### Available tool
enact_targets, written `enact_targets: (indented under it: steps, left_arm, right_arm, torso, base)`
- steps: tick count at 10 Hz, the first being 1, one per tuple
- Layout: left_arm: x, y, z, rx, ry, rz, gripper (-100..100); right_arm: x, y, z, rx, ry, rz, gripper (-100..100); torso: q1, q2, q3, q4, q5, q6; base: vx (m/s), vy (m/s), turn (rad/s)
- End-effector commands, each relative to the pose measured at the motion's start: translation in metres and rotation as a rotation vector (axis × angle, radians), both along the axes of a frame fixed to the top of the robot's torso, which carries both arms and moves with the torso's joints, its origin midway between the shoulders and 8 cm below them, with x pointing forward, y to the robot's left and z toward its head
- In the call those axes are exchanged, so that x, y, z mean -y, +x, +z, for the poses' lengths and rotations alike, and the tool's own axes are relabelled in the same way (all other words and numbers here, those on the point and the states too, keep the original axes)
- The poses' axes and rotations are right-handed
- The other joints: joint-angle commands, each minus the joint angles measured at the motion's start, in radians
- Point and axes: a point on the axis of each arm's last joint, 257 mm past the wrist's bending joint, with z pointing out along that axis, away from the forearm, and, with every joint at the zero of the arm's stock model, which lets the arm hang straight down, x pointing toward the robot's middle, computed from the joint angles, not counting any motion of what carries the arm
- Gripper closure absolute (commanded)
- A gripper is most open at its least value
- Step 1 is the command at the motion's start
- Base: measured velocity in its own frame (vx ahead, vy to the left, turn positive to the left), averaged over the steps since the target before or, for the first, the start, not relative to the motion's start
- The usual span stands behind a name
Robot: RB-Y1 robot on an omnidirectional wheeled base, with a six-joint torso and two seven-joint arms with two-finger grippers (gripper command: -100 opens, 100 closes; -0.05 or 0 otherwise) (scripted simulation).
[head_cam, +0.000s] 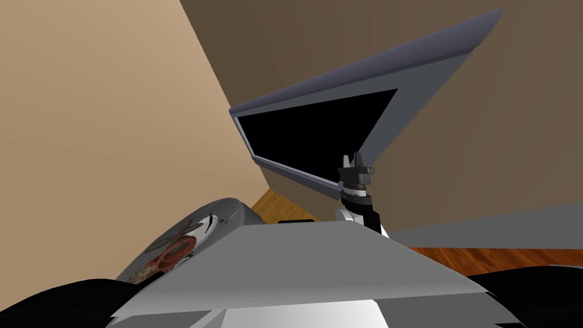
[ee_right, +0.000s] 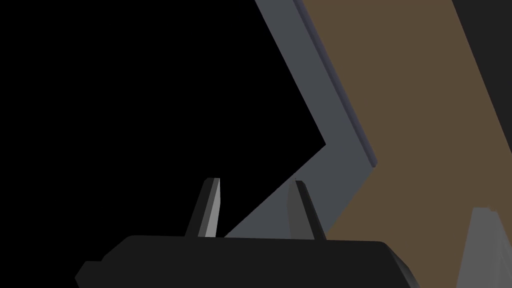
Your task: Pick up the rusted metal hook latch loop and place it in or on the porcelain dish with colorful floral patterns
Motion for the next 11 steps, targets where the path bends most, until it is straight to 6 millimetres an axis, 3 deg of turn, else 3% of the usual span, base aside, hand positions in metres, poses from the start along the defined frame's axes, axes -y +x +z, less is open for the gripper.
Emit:
enact_targets:
  steps: [1,2,5,6,10,11]
  left_arm:
    - [0.000,0.000,0.000,0.000,0.000,0.000,0]
    - [0.002,0.002,-0.008,0.000,0.001,0.000,-100]
    - [0.003,0.004,-0.015,-0.001,0.000,-0.001,-100]
    - [0.003,0.004,-0.015,-0.001,0.001,-0.001,100]
    - [0.003,0.004,-0.015,0.000,0.000,0.001,100]
    - [0.003,0.004,-0.015,0.000,0.000,0.001,0]
  right_arm:
    - [0.000,0.000,0.000,0.000,0.000,0.000,0]
    - [0.000,0.000,0.000,0.000,0.000,0.000,0]
    - [0.000,0.000,0.000,0.000,0.000,0.000,0]
    - [0.000,0.000,0.000,0.000,0.000,0.000,0]
    - [0.000,0.000,0.000,0.000,0.000,0.000,0]
    - [0.000,0.000,0.000,0.000,0.000,0.000,0]
  torso:
    - [0.000,0.000,0.000,0.000,0.000,0.000]
    - [-0.001,0.001,0.000,0.000,0.000,0.000]
    - [0.001,0.000,0.000,0.000,0.000,0.000]
    - [0.000,0.001,0.000,0.000,0.000,0.000]
    - [-0.002,0.001,0.001,0.000,0.000,0.001]
    - [-0.002,0.001,0.001,0.000,0.000,0.001]
  base:
    - [0.000,0.000,0.000]
    - [0.009,0.028,0.006]
    - [0.007,0.039,0.000]
    - [0.000,0.000,0.000]
    - [0.000,0.000,0.000]
    - [0.000,0.000,0.000]
